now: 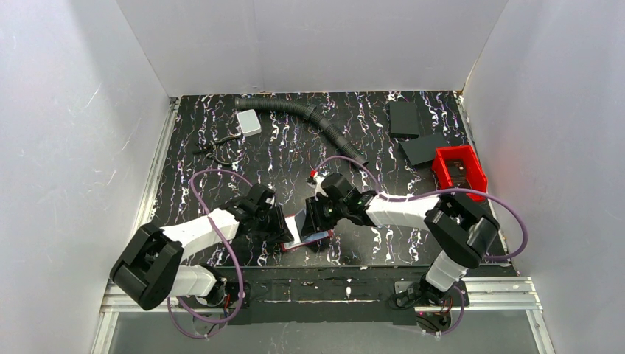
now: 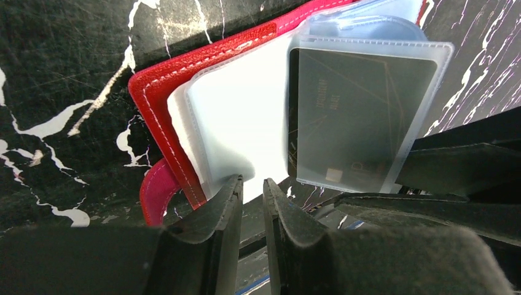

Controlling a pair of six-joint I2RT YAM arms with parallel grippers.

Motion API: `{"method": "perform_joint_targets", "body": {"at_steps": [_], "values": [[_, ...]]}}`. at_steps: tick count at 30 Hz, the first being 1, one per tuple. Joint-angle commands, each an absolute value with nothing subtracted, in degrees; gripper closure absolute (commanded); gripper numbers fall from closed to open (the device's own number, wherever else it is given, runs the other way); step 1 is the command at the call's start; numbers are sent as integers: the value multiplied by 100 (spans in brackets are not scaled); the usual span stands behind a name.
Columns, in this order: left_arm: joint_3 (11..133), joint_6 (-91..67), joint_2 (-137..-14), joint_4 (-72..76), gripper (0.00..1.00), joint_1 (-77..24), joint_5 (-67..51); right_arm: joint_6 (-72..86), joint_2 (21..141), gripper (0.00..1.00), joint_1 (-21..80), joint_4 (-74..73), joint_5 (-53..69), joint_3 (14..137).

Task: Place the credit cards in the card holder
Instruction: Insert the credit card into the card holder.

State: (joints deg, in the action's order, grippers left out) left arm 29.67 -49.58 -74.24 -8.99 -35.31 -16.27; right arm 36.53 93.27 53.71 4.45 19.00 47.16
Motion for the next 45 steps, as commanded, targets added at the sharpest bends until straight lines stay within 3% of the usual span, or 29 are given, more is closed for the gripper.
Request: {"method": "perform_joint_targets", "body": {"at_steps": [1, 12, 26, 34, 39, 45], "values": [[2818, -4940, -7282, -1037, 82, -3516, -1494, 3830, 9520, 63, 5405, 1011, 2155, 4906], [2725, -4970, -7075, -1122, 83, -3511, -1446, 3999, 9569, 47, 5616, 1219, 2251, 5014], [3145, -4733, -5891, -2876, 77, -3520, -906, 3831, 9604, 40, 5695, 989, 2147, 5189], [3845, -4477, -5180, -3941, 69, -3498, -575, 3054, 9097, 37, 5599, -232, 1328, 5395], [4204, -4526, -5626, -3400, 49, -3498, -1229, 2221, 8349, 30, 4332, -1455, 799, 5558], [4721, -4654, -6491, -2790, 38, -3494, -2197, 1892, 7842, 19, 1833, -2254, -111, 6094]]}}
